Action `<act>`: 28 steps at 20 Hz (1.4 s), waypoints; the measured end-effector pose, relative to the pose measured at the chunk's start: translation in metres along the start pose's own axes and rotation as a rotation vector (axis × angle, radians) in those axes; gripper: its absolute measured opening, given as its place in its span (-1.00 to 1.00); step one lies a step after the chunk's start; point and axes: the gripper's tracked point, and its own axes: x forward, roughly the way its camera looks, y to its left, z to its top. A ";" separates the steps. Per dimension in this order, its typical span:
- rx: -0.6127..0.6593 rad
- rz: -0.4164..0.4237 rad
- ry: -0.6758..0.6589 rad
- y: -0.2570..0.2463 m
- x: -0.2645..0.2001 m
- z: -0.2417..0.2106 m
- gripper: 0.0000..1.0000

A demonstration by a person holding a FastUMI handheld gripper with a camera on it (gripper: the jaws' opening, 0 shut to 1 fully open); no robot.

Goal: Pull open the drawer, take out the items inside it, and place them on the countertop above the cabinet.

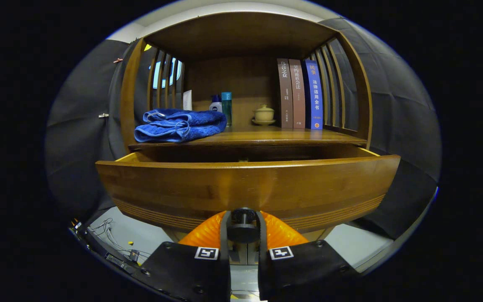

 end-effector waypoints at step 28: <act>-0.008 -0.032 -0.026 -0.002 -0.104 0.048 0.77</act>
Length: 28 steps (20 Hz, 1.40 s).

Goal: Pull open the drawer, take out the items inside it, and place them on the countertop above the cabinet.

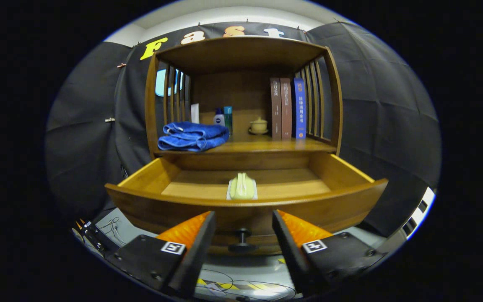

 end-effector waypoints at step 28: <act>-0.027 -0.052 0.834 0.013 0.205 -0.035 0.36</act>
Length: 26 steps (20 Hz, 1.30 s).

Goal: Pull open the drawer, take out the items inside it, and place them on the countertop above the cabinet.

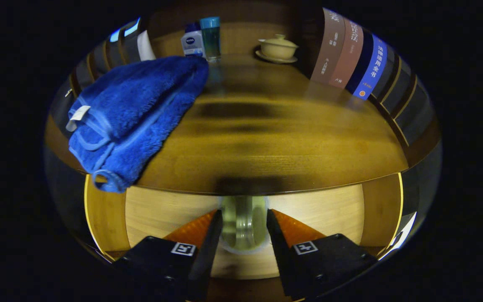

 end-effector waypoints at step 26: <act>0.043 0.031 -0.272 -0.025 -0.124 -0.012 -0.82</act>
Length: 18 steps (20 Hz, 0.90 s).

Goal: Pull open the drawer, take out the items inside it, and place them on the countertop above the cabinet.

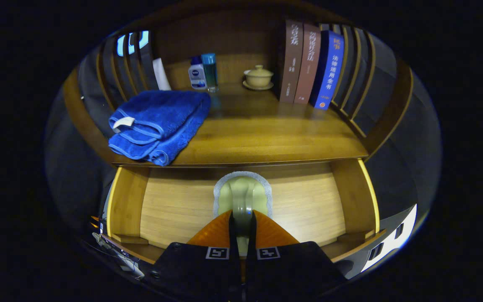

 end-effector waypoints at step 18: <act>0.032 0.061 -0.112 0.017 0.068 0.163 -0.82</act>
